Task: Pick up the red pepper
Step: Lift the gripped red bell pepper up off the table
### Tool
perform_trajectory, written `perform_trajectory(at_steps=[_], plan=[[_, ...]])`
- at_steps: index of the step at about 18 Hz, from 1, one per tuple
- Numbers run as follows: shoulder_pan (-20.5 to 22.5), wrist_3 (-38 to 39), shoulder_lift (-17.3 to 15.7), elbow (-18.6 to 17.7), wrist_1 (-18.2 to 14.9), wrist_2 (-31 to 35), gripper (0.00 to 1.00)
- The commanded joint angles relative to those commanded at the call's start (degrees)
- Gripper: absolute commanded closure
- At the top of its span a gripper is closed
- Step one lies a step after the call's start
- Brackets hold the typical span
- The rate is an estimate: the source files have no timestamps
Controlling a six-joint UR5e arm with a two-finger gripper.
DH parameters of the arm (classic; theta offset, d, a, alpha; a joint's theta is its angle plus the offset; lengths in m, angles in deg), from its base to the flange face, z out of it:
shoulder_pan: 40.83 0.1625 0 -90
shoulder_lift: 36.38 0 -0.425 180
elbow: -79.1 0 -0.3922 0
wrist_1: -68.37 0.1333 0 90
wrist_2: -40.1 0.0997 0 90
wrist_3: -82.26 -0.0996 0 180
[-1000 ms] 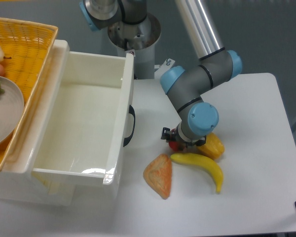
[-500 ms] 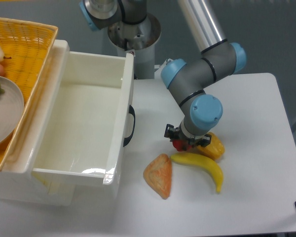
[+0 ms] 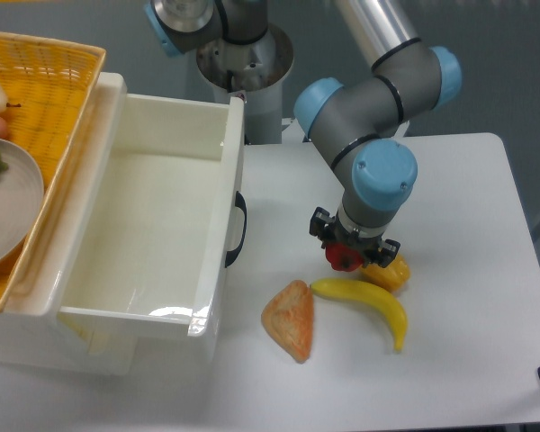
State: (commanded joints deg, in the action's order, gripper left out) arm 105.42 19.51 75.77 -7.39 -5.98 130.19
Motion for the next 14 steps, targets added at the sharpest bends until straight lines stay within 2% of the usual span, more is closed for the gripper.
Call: perform_trajectory(at_steps=[4, 11, 14], plan=[[-0.88, -5.79, -0.97, 0.26, 0.09, 0.09, 0.45], [-0.97, -22.4, -2.11, 0.7, 0.44, 0.44, 0.45], [-1.23, -24.62, -2.11, 0.7, 0.53, 1.48, 0.45]])
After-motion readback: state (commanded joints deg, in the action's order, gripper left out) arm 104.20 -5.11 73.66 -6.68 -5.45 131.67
